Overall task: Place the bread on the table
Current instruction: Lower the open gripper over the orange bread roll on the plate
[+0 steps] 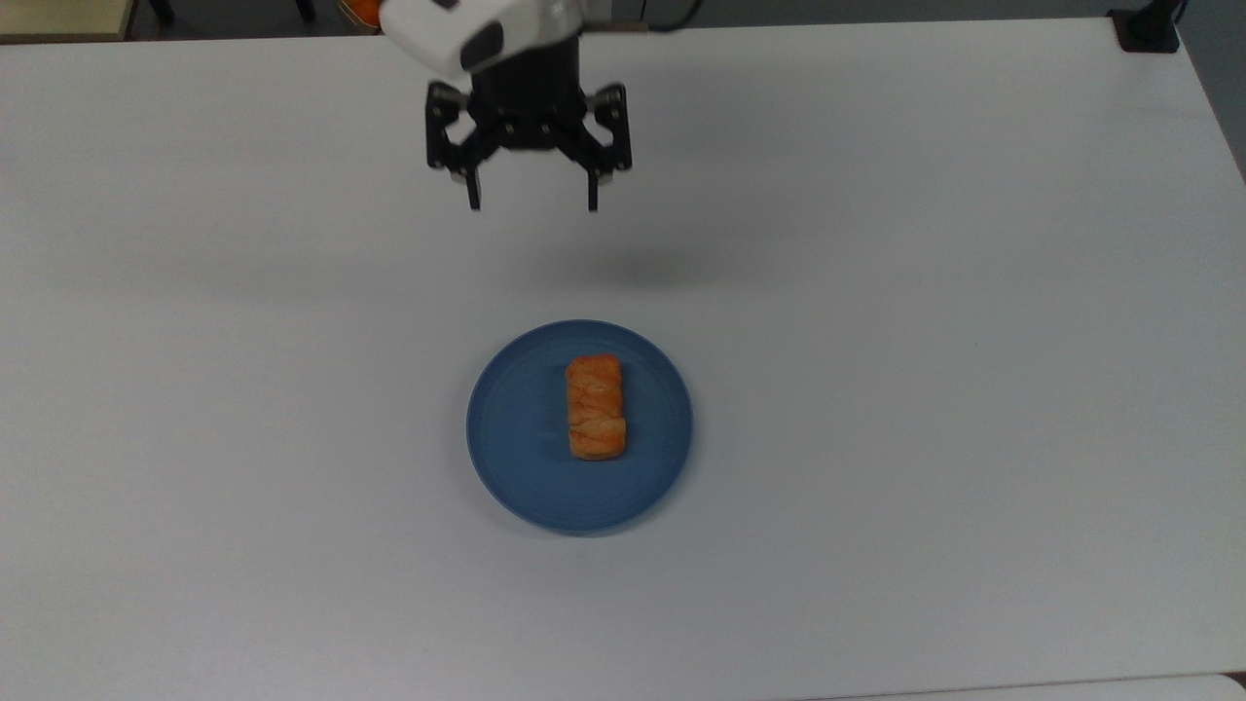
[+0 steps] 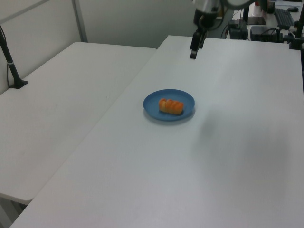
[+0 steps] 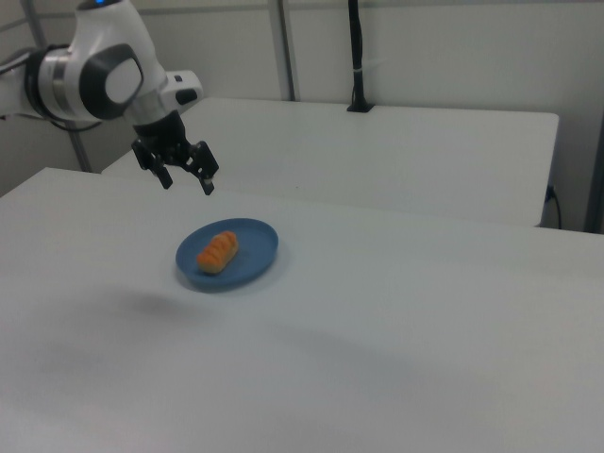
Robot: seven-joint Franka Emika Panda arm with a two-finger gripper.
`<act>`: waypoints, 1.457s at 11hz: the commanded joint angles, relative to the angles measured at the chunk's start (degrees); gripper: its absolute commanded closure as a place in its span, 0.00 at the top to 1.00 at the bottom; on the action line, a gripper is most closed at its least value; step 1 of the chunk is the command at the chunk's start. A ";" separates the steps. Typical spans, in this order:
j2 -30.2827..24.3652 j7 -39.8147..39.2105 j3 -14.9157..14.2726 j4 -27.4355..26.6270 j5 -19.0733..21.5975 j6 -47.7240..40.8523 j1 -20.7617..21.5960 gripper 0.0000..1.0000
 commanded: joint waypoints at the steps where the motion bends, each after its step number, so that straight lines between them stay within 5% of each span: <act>1: 6.39 3.93 -0.45 1.51 0.16 7.90 1.91 1.00; 16: 22.93 7.82 -0.45 1.51 -1.07 26.99 3.32 1.00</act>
